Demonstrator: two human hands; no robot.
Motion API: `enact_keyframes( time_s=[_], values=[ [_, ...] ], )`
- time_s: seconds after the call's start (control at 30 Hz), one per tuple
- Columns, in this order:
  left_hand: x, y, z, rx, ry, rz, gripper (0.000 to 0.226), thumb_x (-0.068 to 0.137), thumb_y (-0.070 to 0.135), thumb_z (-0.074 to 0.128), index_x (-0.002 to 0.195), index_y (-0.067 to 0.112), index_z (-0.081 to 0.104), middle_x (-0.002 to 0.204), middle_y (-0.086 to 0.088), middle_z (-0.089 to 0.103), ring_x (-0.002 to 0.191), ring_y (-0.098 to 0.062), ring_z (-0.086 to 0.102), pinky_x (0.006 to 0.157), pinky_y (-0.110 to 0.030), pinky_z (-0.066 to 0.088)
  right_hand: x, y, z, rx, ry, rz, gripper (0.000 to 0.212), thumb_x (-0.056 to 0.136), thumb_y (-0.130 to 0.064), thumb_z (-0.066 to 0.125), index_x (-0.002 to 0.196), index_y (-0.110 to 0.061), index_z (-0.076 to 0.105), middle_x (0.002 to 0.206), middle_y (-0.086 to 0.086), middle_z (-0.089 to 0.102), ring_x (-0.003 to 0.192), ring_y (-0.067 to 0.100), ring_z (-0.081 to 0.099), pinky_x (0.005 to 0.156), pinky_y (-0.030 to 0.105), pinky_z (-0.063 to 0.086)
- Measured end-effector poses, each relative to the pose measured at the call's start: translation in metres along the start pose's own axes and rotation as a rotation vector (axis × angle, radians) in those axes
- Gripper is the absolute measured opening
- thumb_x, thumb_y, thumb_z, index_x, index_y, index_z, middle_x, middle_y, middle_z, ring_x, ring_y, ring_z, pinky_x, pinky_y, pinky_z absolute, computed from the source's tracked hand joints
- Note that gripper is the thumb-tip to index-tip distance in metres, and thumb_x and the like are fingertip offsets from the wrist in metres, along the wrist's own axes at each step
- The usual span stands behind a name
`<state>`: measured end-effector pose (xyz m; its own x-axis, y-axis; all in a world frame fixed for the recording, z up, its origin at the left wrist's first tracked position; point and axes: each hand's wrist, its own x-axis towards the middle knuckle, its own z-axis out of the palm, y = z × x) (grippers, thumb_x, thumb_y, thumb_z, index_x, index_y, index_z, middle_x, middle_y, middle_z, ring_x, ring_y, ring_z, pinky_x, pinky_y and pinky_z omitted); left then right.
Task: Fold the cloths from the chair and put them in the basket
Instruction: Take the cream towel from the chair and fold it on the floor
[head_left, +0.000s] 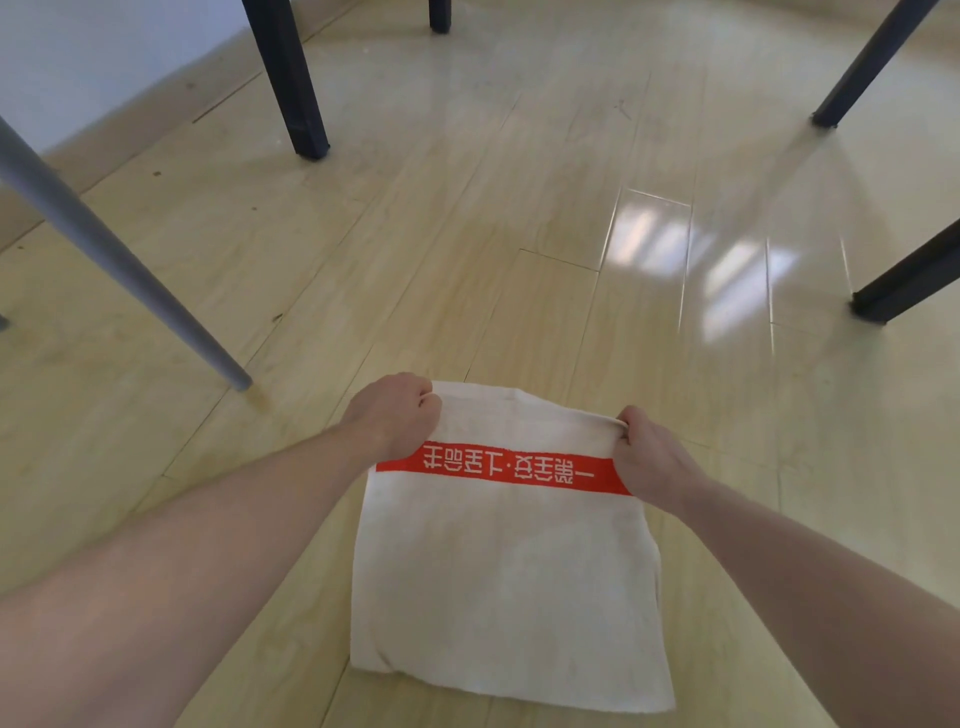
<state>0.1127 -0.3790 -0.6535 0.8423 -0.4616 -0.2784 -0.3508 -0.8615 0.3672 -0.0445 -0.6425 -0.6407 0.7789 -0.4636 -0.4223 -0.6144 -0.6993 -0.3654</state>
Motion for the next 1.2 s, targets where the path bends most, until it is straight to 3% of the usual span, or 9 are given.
enact_keyframes(
  time_s=[0.3,0.4,0.47,0.67,0.8,0.9,1.0,1.07,1.2],
  values=[
    [0.011,-0.003,0.023,0.096,0.037,-0.056,0.025,0.106,0.037,0.031,0.101,0.016,0.044,0.076,0.002,0.053,0.072,-0.024,0.053,0.062,-0.036,0.036,0.023,0.007,0.015,0.048,-0.004,0.194,0.028,0.093,-0.012,0.038,0.119,-0.007,0.048,0.118,0.019,0.063,0.106,0.038,0.060,0.085,0.045,0.050],
    [0.016,-0.001,0.027,0.127,0.059,-0.084,0.020,0.103,0.034,0.040,0.108,0.015,0.047,0.100,-0.005,0.063,0.086,-0.026,0.058,0.068,-0.037,0.043,0.033,0.010,0.018,0.044,0.052,0.218,0.028,0.097,-0.016,0.045,0.123,-0.005,0.047,0.122,0.022,0.062,0.111,0.041,0.060,0.091,0.047,0.052],
    [0.019,-0.001,0.032,0.144,0.106,-0.066,0.025,0.100,0.030,0.049,0.119,0.015,0.049,0.118,-0.006,0.056,0.104,-0.026,0.055,0.078,-0.038,0.047,0.036,0.011,0.021,-0.006,0.119,0.189,0.030,0.096,-0.017,0.048,0.125,-0.009,0.047,0.125,0.019,0.060,0.113,0.040,0.059,0.093,0.046,0.051],
    [0.020,-0.009,0.044,0.204,0.087,-0.030,0.044,0.095,0.031,0.052,0.137,0.019,0.045,0.134,-0.007,0.051,0.120,-0.027,0.047,0.097,-0.041,0.044,0.033,0.017,0.034,-0.209,0.075,0.046,0.060,0.094,-0.034,0.056,0.150,-0.017,0.041,0.142,0.011,0.051,0.130,0.037,0.047,0.110,0.045,0.040],
    [0.021,-0.011,0.037,0.300,0.020,-0.015,0.040,0.095,0.034,0.049,0.132,0.022,0.053,0.131,-0.007,0.053,0.121,-0.027,0.045,0.102,-0.042,0.040,0.030,0.024,0.026,-0.188,0.022,0.088,0.043,0.090,-0.037,0.051,0.130,-0.025,0.059,0.125,0.008,0.062,0.121,0.035,0.048,0.103,0.047,0.044],
    [0.017,-0.011,0.027,0.262,0.072,0.054,0.030,0.094,0.031,0.053,0.123,0.024,0.059,0.125,-0.001,0.053,0.118,-0.025,0.045,0.102,-0.041,0.038,0.023,0.024,0.015,-0.117,0.062,0.054,0.030,0.083,-0.029,0.054,0.109,-0.025,0.068,0.110,0.004,0.060,0.111,0.032,0.051,0.096,0.045,0.049],
    [0.008,-0.009,0.011,0.179,0.102,0.153,0.015,0.089,0.022,0.056,0.103,0.027,0.058,0.108,0.008,0.059,0.109,-0.021,0.048,0.098,-0.038,0.037,0.016,0.022,0.001,0.030,0.157,0.008,0.014,0.078,-0.019,0.057,0.085,-0.027,0.066,0.092,-0.004,0.065,0.092,0.023,0.062,0.072,0.037,0.054],
    [-0.001,-0.007,-0.004,0.137,0.078,0.220,0.013,0.087,0.018,0.058,0.094,0.029,0.056,0.096,0.013,0.062,0.099,-0.017,0.052,0.096,-0.037,0.038,0.008,0.023,-0.009,0.048,0.194,-0.050,0.014,0.077,-0.016,0.058,0.078,-0.029,0.063,0.082,-0.010,0.066,0.079,0.015,0.063,0.058,0.031,0.047],
    [-0.021,0.003,-0.035,0.144,0.049,0.386,0.020,0.086,0.014,0.056,0.094,0.031,0.053,0.094,0.015,0.060,0.089,-0.014,0.053,0.090,-0.035,0.039,-0.020,0.030,-0.029,-0.020,0.257,-0.224,0.017,0.078,-0.013,0.063,0.077,-0.030,0.059,0.082,-0.014,0.060,0.081,0.015,0.055,0.063,0.030,0.040]
  ],
)
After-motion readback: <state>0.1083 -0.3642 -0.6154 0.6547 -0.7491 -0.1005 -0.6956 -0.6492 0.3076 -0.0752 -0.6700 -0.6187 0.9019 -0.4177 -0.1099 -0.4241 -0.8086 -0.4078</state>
